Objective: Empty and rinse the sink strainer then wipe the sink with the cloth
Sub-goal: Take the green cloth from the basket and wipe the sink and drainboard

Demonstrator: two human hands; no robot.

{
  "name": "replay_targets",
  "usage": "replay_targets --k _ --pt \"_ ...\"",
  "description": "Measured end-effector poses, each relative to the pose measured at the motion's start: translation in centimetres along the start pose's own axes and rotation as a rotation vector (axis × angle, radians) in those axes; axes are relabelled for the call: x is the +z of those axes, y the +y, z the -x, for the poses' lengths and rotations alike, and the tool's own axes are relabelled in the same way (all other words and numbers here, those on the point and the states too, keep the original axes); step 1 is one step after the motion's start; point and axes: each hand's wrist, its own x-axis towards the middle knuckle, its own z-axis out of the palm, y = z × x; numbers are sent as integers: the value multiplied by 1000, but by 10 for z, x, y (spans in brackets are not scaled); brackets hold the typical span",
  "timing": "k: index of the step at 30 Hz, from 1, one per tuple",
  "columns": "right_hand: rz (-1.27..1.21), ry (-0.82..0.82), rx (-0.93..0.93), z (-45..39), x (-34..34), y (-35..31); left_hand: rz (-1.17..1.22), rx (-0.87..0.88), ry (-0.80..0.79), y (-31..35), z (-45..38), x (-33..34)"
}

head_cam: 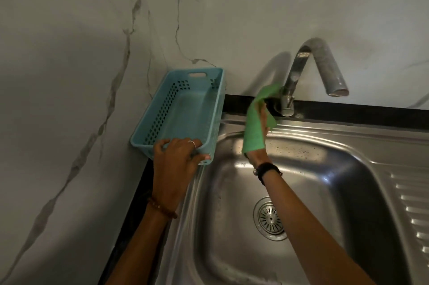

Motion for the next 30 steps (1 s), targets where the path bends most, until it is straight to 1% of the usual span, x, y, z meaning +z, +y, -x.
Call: replay_targets --k 1,2,4,5,6,7,9,10,11,13,14,15,17,20,23,24,27,30 --pt "97 46 -79 -14 12 -4 3 0 -1 -2 0 1" --pt "267 70 -146 -24 28 -8 7 -1 -10 -3 0 1" --pt "532 139 -170 -38 57 -3 19 6 -23 -4 2 3" --pt "582 159 -182 -39 66 1 21 13 -24 -5 2 4" --pt "563 150 -246 -35 74 1 23 13 -26 -6 3 5" --pt "525 146 -349 -28 80 -3 29 5 -32 -6 3 5" --pt "388 143 -535 -15 91 0 48 -6 -49 -5 3 5" --pt "283 126 -552 -5 97 1 50 -5 -52 -4 3 6" --pt "199 76 -483 7 102 2 47 -4 -52 -4 3 6" --pt "-43 12 -275 31 109 5 41 -11 -50 -3 3 6" --pt "-136 -18 -229 40 112 10 40 -14 -49 -3 3 6" --pt "-165 -49 -262 46 114 17 38 -21 -47 -3 4 7" --pt "-89 -113 -363 53 110 21 21 -37 -46 -2 4 7" --pt "43 -155 -355 46 100 23 -32 -21 -22 0 5 8" --pt "34 -174 -332 31 87 17 -56 -50 -45 1 4 7" --pt "111 -158 -351 22 83 13 -61 -57 -58 2 3 6" --pt "536 -143 -525 -8 75 9 -89 -59 -107 4 2 4" --pt "762 -96 -581 -26 64 13 -122 -60 -146 4 3 3"
